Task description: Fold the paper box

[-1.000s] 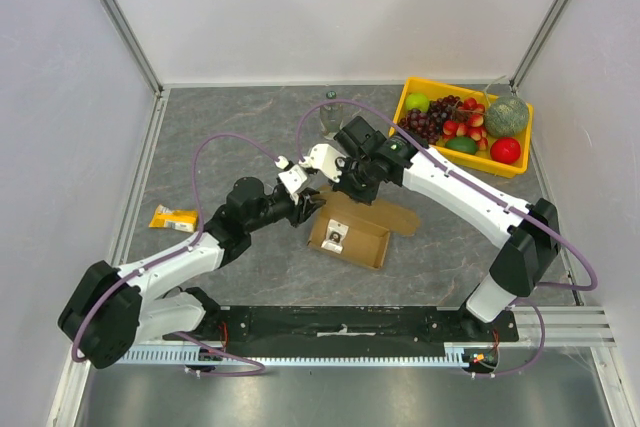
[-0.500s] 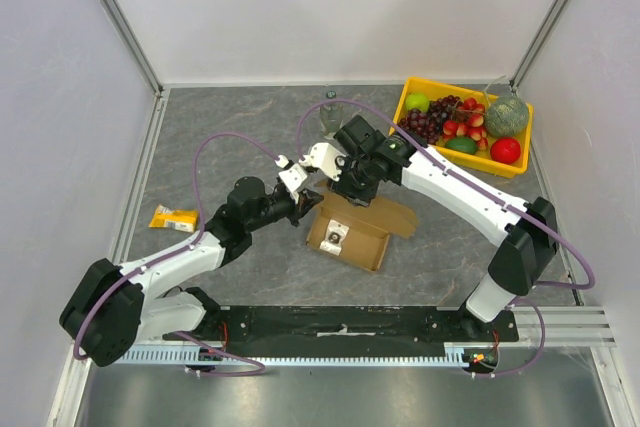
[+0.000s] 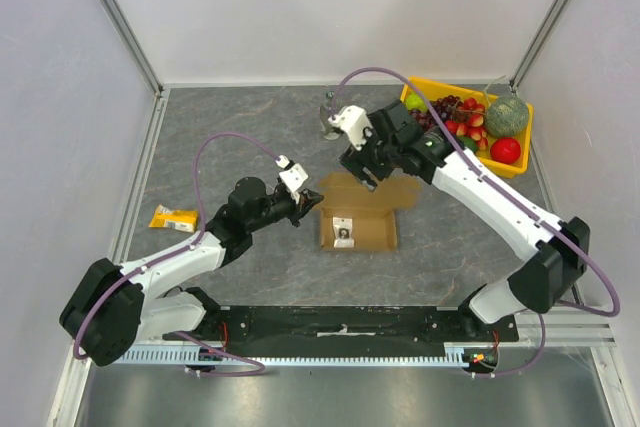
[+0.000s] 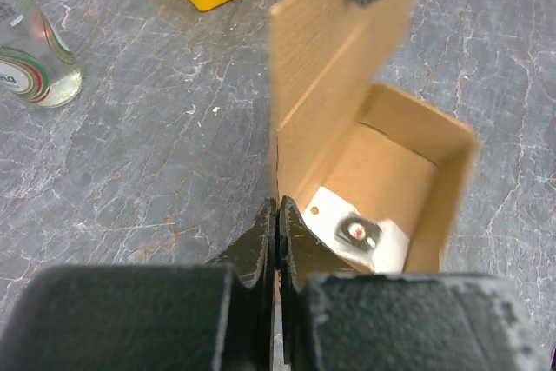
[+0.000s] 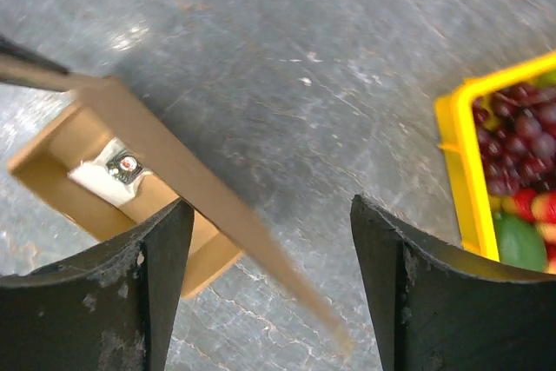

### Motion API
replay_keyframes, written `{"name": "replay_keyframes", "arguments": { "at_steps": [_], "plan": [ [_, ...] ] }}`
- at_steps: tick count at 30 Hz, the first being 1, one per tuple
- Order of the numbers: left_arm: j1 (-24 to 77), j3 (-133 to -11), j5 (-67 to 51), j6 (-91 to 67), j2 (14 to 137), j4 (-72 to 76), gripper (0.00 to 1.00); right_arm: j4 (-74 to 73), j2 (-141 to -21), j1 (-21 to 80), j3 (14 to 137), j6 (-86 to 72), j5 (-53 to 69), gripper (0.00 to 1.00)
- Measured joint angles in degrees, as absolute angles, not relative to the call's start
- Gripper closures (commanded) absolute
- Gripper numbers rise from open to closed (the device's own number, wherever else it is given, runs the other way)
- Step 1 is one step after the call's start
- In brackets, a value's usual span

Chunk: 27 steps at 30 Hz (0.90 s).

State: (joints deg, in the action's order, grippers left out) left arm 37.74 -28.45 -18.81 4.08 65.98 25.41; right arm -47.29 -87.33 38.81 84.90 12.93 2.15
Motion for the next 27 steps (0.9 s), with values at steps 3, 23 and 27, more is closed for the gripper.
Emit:
{"name": "replay_keyframes", "arguments": {
  "at_steps": [3,23,27],
  "plan": [
    [37.7,-28.4,-18.0,4.1,66.0,25.4,0.98,-43.1,-83.8,36.4,81.5,8.2,-1.6,0.19],
    [37.5,-26.5,-10.4,3.3,67.6,25.3,0.98,-18.2,-63.9,27.9,48.9,-2.1,-1.7,0.33],
    [35.7,-27.7,-9.7,3.2,69.0,24.8,0.98,-12.4,-68.9,23.7,48.5,-1.6,5.0,0.38]
  ]
}}
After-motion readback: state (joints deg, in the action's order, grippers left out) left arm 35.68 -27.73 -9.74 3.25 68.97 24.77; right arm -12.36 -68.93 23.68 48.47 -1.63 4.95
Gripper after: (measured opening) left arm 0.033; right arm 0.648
